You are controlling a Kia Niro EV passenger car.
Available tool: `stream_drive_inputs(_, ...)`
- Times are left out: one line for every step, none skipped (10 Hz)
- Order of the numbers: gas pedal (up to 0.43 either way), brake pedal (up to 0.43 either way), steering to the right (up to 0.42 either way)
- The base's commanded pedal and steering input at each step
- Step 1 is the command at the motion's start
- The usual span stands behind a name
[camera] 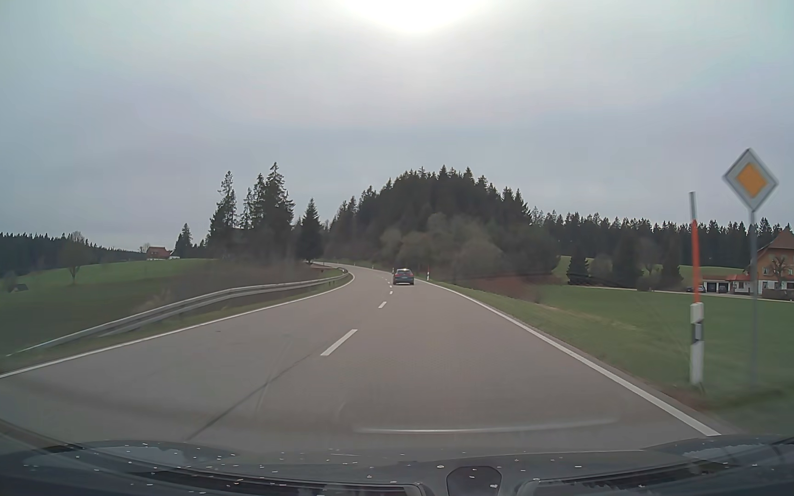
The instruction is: Follow the waypoints while adhering to traffic rules and regulations
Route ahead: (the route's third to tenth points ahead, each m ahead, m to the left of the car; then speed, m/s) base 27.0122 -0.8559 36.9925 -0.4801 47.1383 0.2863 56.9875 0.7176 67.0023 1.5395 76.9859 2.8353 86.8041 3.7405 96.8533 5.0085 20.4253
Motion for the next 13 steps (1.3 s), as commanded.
stream_drive_inputs(0.209,0.0,-0.007)
stream_drive_inputs(0.209,0.0,-0.007)
stream_drive_inputs(0.209,0.0,-0.007)
stream_drive_inputs(0.209,0.0,-0.007)
stream_drive_inputs(0.209,0.0,-0.007)
stream_drive_inputs(0.209,0.0,-0.007)
stream_drive_inputs(0.209,0.0,-0.007)
stream_drive_inputs(0.209,0.0,-0.007)
stream_drive_inputs(0.209,0.0,-0.007)
stream_drive_inputs(0.209,0.0,-0.007)
stream_drive_inputs(0.209,0.0,-0.007)
stream_drive_inputs(0.209,0.0,-0.007)
stream_drive_inputs(0.209,0.0,-0.007)
